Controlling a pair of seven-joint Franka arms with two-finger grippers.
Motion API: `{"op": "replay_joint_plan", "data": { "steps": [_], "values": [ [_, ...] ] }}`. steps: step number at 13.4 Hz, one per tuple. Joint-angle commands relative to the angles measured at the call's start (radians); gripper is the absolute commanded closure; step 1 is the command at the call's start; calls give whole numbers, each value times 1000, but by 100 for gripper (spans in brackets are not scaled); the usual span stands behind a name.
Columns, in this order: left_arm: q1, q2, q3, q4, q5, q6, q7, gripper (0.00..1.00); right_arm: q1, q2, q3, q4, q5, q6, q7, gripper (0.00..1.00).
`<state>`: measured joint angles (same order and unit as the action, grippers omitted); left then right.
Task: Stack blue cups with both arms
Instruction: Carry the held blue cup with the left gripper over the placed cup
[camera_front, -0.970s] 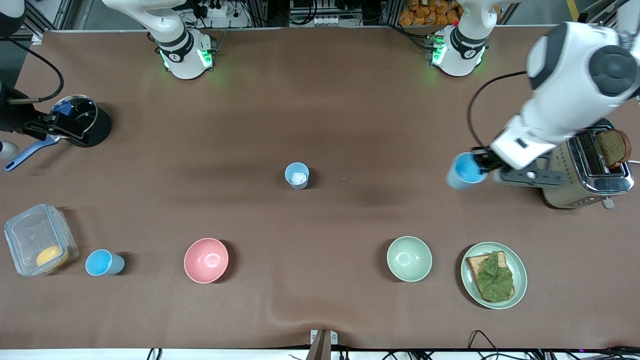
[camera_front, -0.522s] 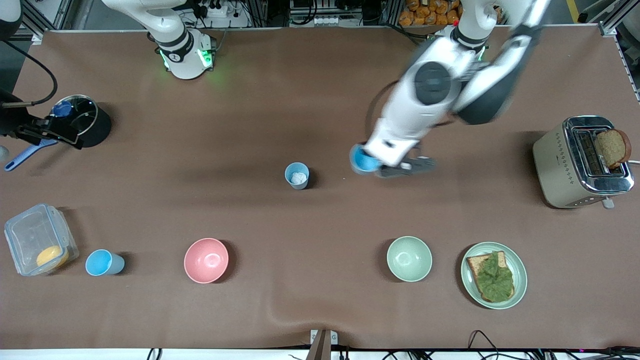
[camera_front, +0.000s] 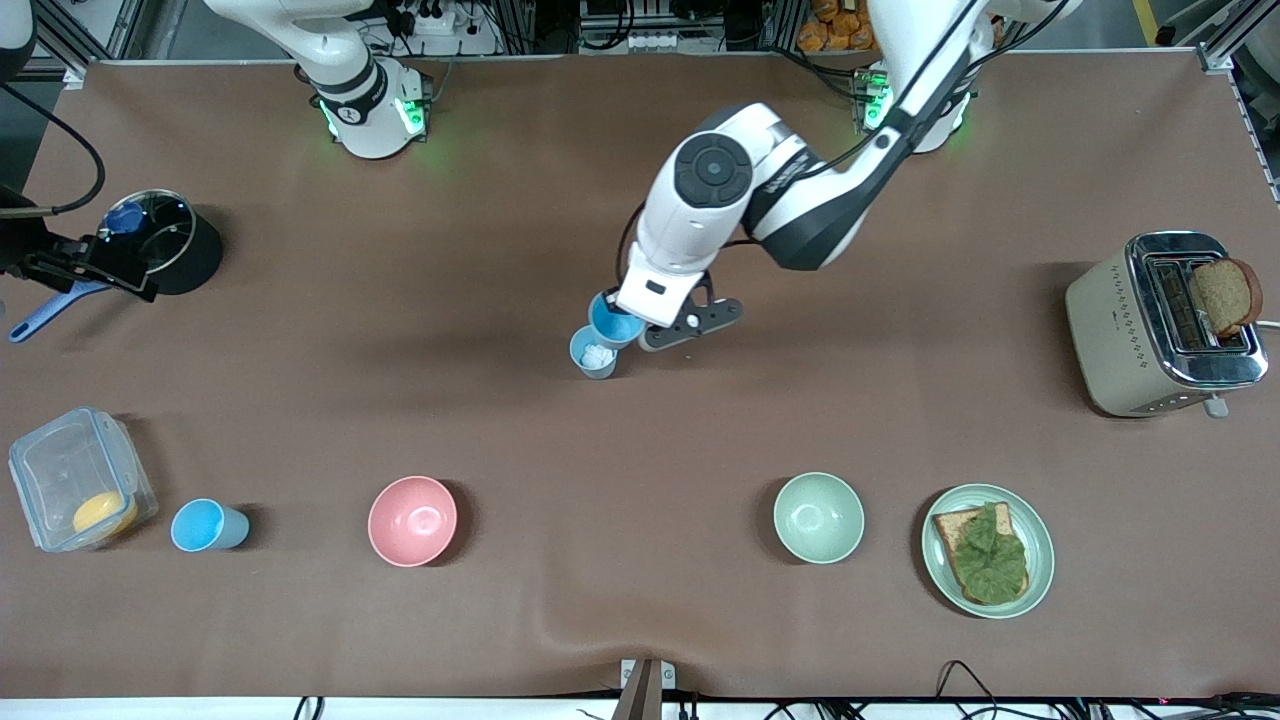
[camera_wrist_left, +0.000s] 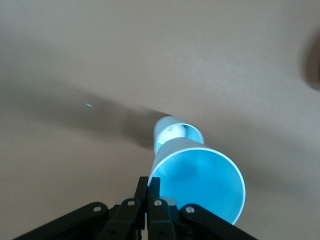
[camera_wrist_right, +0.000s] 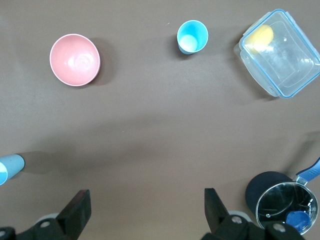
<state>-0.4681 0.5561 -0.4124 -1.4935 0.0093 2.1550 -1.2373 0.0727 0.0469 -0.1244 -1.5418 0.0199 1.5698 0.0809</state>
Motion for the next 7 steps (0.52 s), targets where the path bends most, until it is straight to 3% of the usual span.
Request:
{"op": "replay_joint_plan", "data": {
  "steps": [1, 7],
  "values": [
    [-58, 57, 21, 35, 56, 36, -59, 100, -7, -12, 9, -15, -5, 4, -10, 0],
    [-90, 130, 26, 35, 156, 71, -94, 100, -5, -12, 11, -15, -5, 3, -10, 0]
  ]
}}
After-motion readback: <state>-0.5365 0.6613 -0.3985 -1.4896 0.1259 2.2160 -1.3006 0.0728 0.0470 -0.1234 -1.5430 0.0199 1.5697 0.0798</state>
